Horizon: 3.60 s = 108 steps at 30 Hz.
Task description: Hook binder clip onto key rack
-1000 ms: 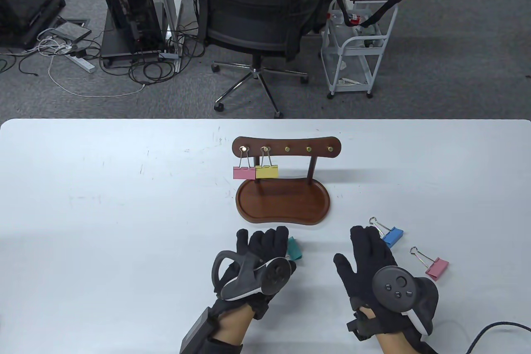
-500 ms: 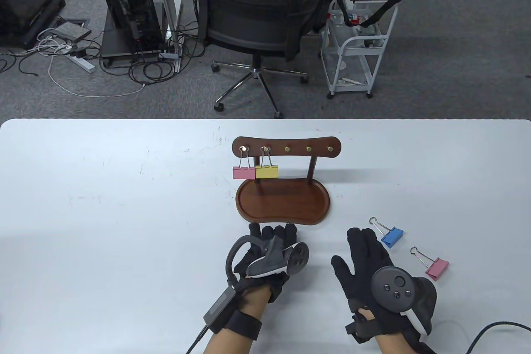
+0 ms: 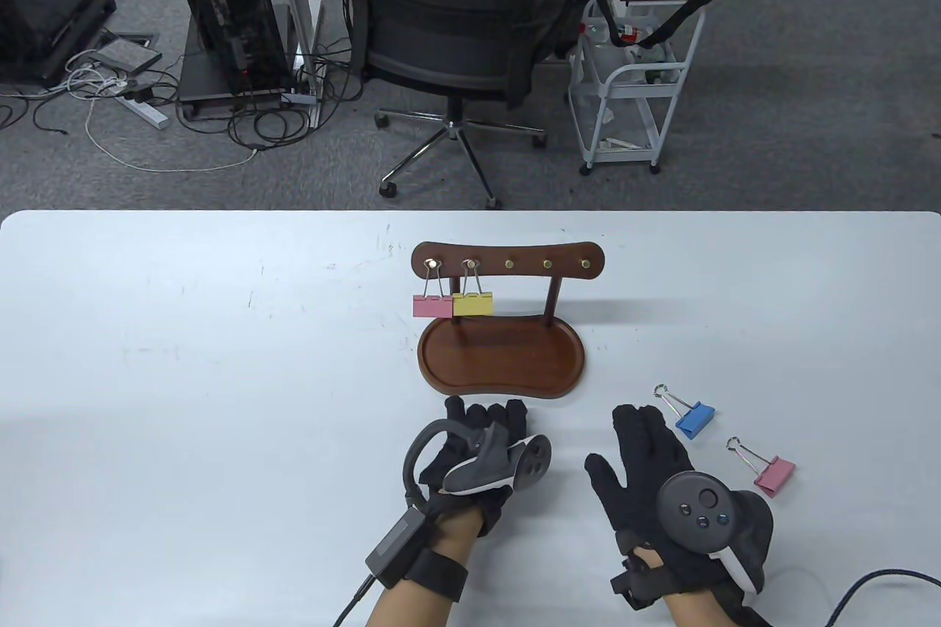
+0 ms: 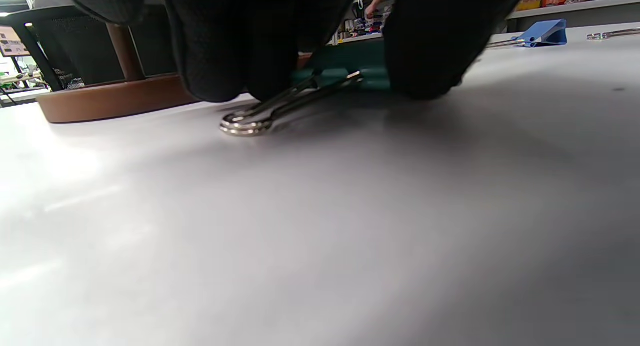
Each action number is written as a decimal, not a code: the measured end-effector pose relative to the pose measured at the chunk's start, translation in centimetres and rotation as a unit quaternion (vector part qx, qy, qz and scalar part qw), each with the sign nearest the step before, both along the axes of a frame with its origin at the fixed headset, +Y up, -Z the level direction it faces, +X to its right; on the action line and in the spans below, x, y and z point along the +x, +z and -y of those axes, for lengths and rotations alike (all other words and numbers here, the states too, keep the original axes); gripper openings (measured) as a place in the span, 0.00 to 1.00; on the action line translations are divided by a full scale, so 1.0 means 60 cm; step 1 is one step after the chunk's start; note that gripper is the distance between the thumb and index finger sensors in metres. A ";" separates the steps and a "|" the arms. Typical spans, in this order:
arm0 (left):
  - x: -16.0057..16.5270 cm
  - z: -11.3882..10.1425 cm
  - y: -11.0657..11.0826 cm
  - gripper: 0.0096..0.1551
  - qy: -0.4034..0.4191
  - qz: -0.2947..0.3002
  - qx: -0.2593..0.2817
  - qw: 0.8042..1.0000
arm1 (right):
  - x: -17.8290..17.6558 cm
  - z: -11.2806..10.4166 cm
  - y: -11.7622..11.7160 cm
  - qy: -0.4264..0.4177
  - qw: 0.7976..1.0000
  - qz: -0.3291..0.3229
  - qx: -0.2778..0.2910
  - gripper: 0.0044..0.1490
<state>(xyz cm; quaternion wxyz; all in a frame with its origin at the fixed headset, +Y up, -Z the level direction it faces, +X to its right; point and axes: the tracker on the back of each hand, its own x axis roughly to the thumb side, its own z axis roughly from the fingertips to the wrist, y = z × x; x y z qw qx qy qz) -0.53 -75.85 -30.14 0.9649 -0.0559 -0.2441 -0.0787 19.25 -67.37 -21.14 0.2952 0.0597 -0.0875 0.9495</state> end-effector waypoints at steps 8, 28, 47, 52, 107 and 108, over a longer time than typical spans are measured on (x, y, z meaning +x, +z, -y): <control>-0.003 0.001 0.000 0.52 0.007 0.008 0.005 1.000 | 0.000 0.002 -0.001 0.000 1.000 0.000 -0.008 0.50; -0.039 -0.048 0.021 0.53 0.078 0.034 0.034 0.996 | -0.002 0.005 -0.004 0.000 1.000 -0.005 -0.018 0.50; -0.117 -0.141 0.134 0.53 0.173 0.065 0.100 0.978 | 0.010 0.007 -0.011 -0.008 1.000 -0.009 -0.020 0.50; -0.130 -0.145 0.154 0.53 0.186 0.064 0.103 0.975 | 0.014 0.010 -0.016 -0.005 1.000 -0.004 -0.025 0.50; -0.120 -0.150 0.186 0.56 0.237 0.137 0.117 0.955 | -0.088 0.019 0.010 0.016 0.929 -0.350 0.123 0.42; -0.119 -0.150 0.187 0.56 0.239 0.138 0.118 0.954 | -0.088 0.019 0.010 0.016 0.929 -0.350 0.124 0.42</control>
